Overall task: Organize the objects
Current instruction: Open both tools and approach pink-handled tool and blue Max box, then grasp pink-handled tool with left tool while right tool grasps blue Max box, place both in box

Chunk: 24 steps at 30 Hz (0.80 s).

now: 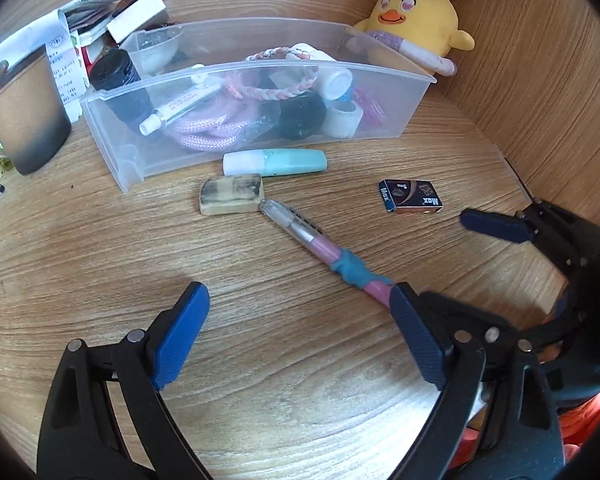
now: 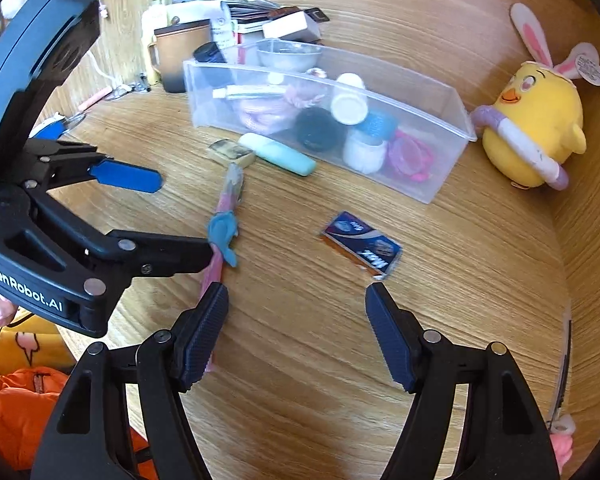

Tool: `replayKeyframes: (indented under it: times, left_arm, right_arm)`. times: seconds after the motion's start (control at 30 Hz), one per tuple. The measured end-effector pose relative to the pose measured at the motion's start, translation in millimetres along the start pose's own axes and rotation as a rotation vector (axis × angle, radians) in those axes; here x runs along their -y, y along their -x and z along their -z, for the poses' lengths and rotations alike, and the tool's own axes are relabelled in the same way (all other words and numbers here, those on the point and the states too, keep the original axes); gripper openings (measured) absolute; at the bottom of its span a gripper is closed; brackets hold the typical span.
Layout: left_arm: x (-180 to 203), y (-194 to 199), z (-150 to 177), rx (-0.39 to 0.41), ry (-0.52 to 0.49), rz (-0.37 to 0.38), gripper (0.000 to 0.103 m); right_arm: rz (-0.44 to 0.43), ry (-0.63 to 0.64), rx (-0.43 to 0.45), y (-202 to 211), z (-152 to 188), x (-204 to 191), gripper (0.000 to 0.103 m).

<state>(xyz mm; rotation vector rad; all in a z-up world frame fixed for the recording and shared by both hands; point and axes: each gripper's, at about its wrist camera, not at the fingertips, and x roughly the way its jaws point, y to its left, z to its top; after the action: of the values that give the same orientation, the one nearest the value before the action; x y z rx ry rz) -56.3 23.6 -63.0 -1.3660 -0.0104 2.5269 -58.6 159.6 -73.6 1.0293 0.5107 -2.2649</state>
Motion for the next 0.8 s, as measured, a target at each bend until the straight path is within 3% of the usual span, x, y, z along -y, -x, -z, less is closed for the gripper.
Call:
replayKeyframes:
  times: [0.2,0.37,0.43,0.47,0.57,0.6,0.67,0.8]
  left_arm:
    - [14.5,-8.5,-10.2,0.002,-0.031,0.008,0.082]
    - [30.1,-17.0,-14.1,0.008,-0.095,-0.048,0.074]
    - [33.3,-16.8,-13.2,0.02,-0.121,-0.068,0.064]
    - [31.8,-14.3,-12.4,0.026,-0.127,-0.064,0.048]
    - [29.7,-9.5,-9.8,0.017,-0.147,-0.031,0.033]
    - [29.3,-7.9,-7.7,0.015,-0.155,-0.021,0.022]
    - [29.3,-5.8,-5.5,0.008,-0.173,-0.021,0.018]
    - [17.7,4.2,4.0,-0.003,-0.176,0.016,0.018]
  right_arm:
    - [0.044,-0.025,-0.04,-12.6,-9.6,29.4,0.068]
    - [0.027,-0.038,-0.053,-26.6,-23.0,43.6,0.068]
    - [0.012,-0.035,-0.054,-31.2,-28.0,44.8,0.068]
    - [0.008,-0.034,-0.052,-32.5,-29.7,44.5,0.068]
    - [-0.015,-0.051,-0.057,-39.7,-35.0,47.8,0.067]
    - [-0.027,-0.058,-0.059,-41.5,-36.5,48.6,0.067]
    - [-0.047,-0.065,-0.055,-42.2,-37.6,48.3,0.059]
    - [-0.06,-0.072,-0.047,-39.9,-37.0,45.7,0.034]
